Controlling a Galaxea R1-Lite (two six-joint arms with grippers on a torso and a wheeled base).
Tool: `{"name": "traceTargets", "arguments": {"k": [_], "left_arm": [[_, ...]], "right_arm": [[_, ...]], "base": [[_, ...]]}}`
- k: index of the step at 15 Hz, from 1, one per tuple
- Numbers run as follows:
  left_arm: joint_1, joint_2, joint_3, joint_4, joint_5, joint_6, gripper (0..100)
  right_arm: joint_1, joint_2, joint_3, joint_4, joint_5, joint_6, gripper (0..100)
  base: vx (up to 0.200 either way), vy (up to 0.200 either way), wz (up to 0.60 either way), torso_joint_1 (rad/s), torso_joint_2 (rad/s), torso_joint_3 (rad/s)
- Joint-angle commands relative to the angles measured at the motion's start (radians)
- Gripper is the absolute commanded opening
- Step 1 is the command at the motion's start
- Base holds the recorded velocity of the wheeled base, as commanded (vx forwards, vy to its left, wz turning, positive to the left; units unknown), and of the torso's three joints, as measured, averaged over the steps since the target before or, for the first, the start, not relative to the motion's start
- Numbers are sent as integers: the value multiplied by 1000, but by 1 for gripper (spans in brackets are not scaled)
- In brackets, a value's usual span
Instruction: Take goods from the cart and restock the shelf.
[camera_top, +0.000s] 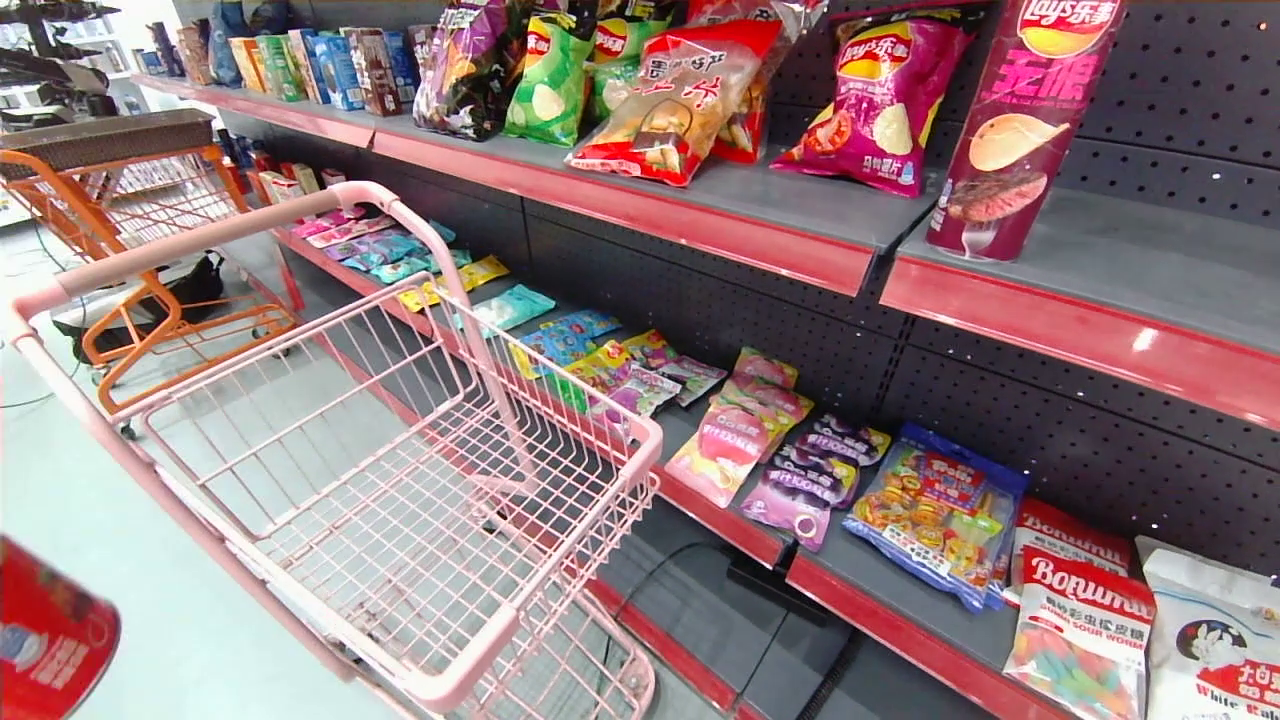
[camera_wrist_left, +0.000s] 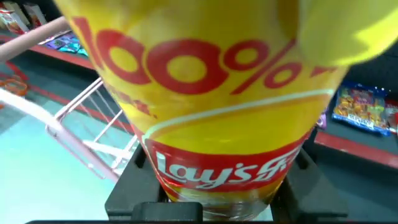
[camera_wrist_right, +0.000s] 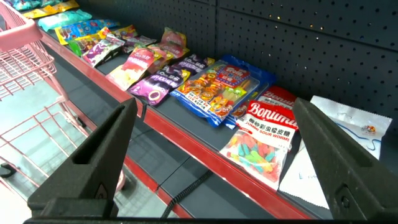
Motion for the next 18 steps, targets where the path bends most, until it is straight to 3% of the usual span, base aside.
{"name": "traceTargets", "arguments": {"k": [1,6,10,18], "left_arm": [[4,-199,85,21,9,0,0],[4,-252,136,22,70,0,0],[4,-308,182,47,81,11,0],[4,-410,191,172,81,20,0]], "right_arm": [[0,0,0,0,0,-2,100],[0,0,0,0,-1,0,100],[0,0,0,0,-1,0,100],[0,0,0,0,-1,0,100]], "base": [[0,0,0,0,0,0],[0,0,0,0,0,0],[0,0,0,8,-31,-25],[0,0,0,128,-442,-314]]}}
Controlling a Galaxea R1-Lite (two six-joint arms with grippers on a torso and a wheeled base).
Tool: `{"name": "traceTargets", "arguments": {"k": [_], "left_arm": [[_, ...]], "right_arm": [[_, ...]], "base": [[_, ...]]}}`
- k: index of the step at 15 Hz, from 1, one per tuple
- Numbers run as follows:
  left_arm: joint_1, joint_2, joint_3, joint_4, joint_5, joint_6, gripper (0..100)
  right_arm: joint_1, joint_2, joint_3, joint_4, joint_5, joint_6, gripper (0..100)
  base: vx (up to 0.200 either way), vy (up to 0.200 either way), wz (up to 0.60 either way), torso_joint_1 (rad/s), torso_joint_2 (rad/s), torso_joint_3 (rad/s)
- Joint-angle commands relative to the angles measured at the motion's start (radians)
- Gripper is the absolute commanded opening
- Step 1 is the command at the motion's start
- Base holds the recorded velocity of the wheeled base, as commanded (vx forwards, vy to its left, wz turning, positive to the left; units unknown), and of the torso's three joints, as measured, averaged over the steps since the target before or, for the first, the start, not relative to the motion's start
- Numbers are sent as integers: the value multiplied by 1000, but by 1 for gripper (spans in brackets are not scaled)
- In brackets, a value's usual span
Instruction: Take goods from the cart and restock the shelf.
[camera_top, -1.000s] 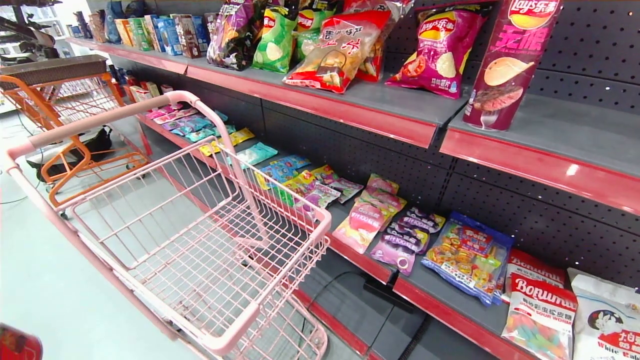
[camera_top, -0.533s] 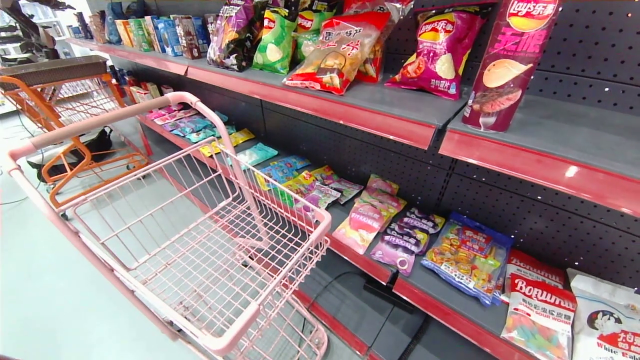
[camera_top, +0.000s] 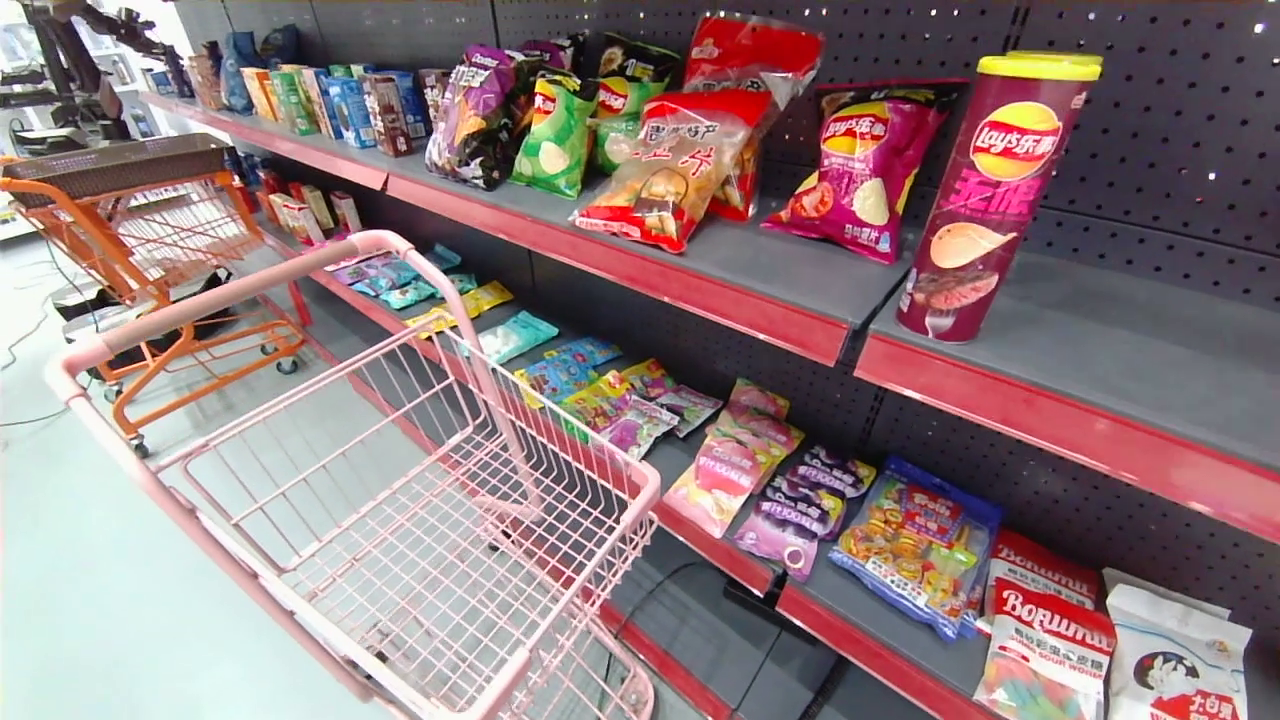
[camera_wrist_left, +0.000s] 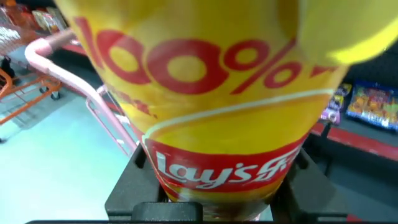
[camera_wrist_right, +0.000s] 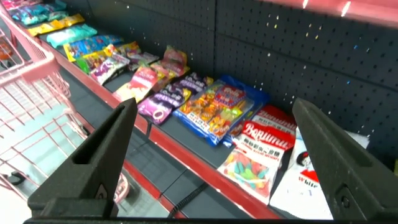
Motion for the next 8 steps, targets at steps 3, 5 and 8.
{"name": "traceTargets", "arguments": {"k": [3,5,8], "left_arm": [[0,-50,3,40,2,9,0],[0,-50,3,40,2,9,0],[0,-61,15,40,3,11,0]], "right_arm": [[0,0,0,-1,0,-1,100],[0,0,0,-1,0,-1,100],[0,0,0,-1,0,-1,100]], "base": [[0,0,0,188,-541,-356],[0,0,0,200,-547,-354],[0,0,0,237,-588,-369]]}}
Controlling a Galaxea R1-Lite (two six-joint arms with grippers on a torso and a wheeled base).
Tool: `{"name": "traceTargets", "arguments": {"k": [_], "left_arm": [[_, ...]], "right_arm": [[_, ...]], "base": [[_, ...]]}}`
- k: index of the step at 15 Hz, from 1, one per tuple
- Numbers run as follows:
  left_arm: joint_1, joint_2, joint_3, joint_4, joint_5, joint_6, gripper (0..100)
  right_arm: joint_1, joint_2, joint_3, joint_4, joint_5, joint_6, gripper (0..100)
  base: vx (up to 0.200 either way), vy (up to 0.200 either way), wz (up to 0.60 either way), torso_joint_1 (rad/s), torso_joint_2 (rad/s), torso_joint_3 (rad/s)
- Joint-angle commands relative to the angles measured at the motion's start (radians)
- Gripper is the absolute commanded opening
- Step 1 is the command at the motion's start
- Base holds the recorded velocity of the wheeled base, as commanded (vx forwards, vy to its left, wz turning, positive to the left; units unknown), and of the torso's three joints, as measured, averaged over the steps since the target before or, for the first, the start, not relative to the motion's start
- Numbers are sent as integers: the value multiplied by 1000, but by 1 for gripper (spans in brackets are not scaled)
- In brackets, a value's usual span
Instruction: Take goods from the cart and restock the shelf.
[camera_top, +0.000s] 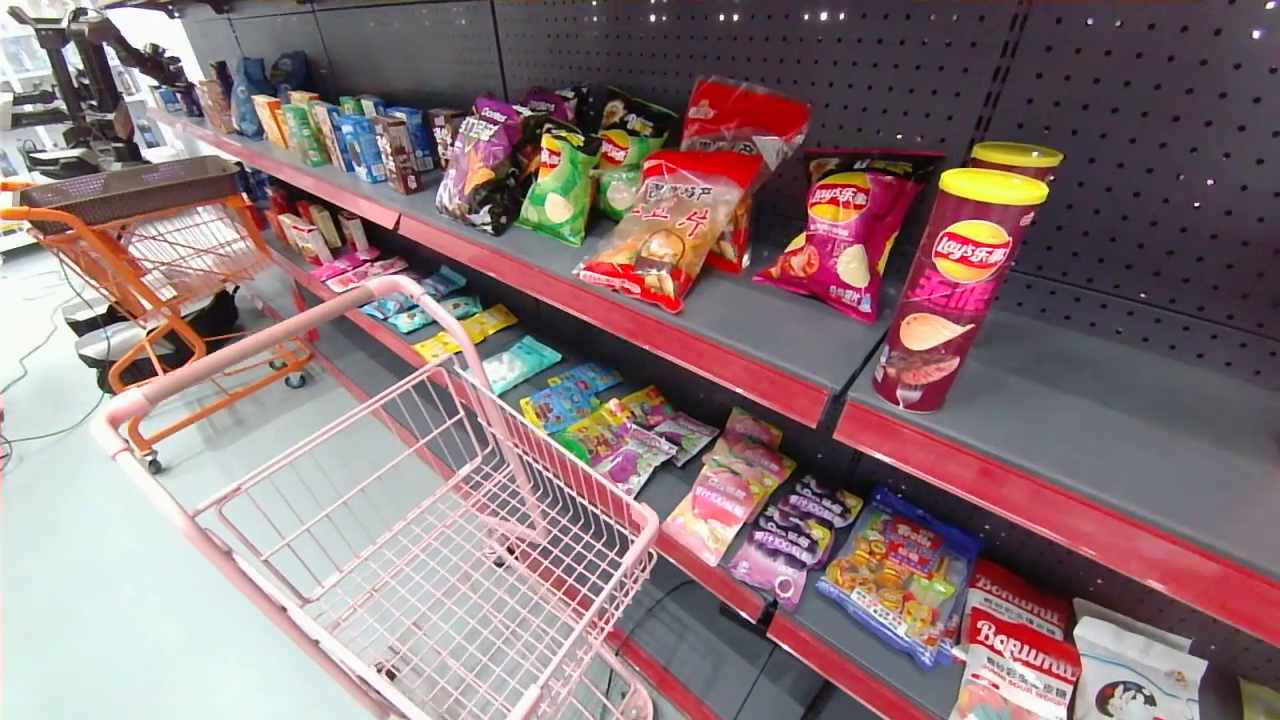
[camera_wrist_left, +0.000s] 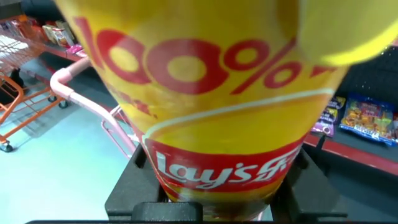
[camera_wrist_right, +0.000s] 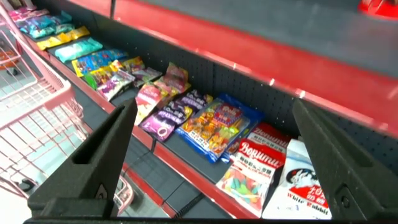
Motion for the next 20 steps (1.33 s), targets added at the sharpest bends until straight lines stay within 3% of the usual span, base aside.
{"name": "traceTargets", "arguments": {"k": [1,7,10,15,17,20], "left_arm": [[0,-5,8,0,2,0,0],[0,-6,23,0,21,8,0],[0,-8,32,-2,27,31,0],[0,-6,35,1,57,31,0],[0,-6,35,3,62,33,0],[0,-9,48,1,56,66,0]], "right_arm": [[0,0,0,0,0,-1,100],[0,0,0,0,0,-1,100],[0,0,0,0,2,-1,100],[0,0,0,0,2,-1,100],[0,0,0,0,2,-1,100],[0,0,0,0,2,-1,100]], "base": [[0,0,0,242,-593,-364],[0,0,0,184,-439,-259],[0,0,0,27,-68,-33],[0,0,0,0,0,0],[0,0,-600,7,5,5],[0,0,-600,4,1,2]]}}
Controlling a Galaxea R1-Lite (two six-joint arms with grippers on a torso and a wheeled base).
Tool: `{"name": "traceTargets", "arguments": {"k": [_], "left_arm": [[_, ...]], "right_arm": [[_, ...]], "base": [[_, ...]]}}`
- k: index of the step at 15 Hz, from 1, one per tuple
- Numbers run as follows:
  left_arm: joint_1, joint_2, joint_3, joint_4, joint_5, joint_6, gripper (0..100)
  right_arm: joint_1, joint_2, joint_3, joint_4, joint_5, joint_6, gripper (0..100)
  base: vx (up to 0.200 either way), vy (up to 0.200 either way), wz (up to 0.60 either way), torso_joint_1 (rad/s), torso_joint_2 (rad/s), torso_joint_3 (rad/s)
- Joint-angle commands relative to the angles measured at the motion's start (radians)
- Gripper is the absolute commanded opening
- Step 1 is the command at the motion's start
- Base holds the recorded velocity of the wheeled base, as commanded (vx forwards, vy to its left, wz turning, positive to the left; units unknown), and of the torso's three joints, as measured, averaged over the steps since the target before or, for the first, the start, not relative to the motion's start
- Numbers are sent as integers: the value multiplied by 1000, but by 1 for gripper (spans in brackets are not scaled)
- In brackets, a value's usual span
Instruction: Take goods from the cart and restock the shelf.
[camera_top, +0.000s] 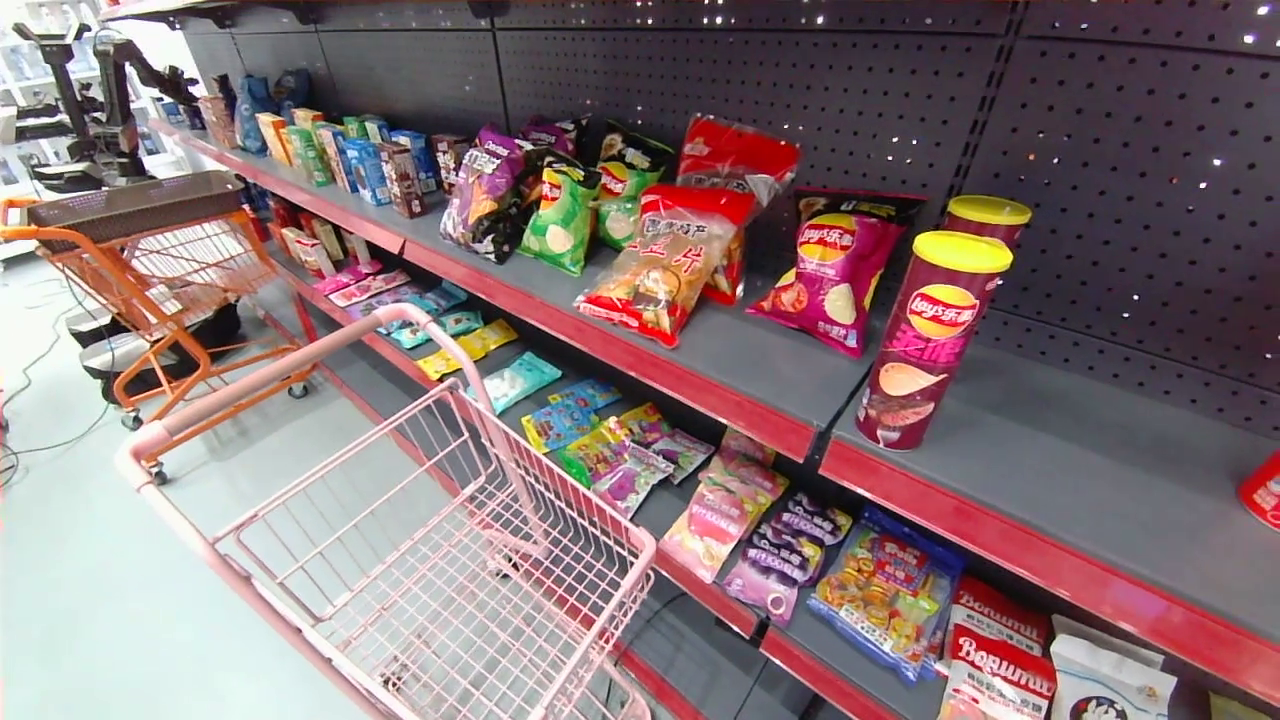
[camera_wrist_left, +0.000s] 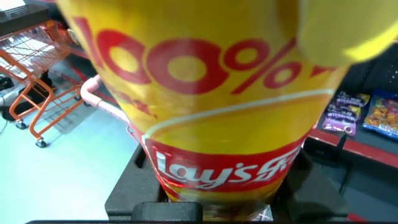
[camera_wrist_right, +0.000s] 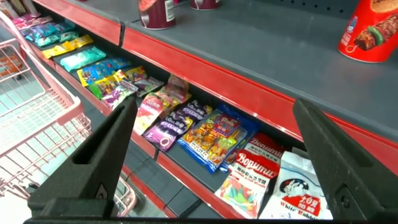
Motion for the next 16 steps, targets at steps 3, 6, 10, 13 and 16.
{"name": "traceTargets", "arguments": {"k": [3,6,10,13,16], "left_arm": [[0,2,2,-7,-4,0,0],[-3,2,2,-6,-9,0,0],[-11,2,2,-7,-9,-1,0],[-11,2,-2,-12,-12,-3,0],[-11,4,2,-26,-10,-6,0]], "right_arm": [[0,0,0,-1,0,0,100],[0,0,0,-1,0,0,100],[0,0,0,-1,0,0,100],[0,0,0,-1,0,0,100],[0,0,0,-1,0,0,100]], "base": [[0,0,-600,6,1,1],[0,0,-600,2,2,4],[0,0,-600,-1,1,5],[0,0,-600,6,7,-1],[0,0,0,0,0,0]]}}
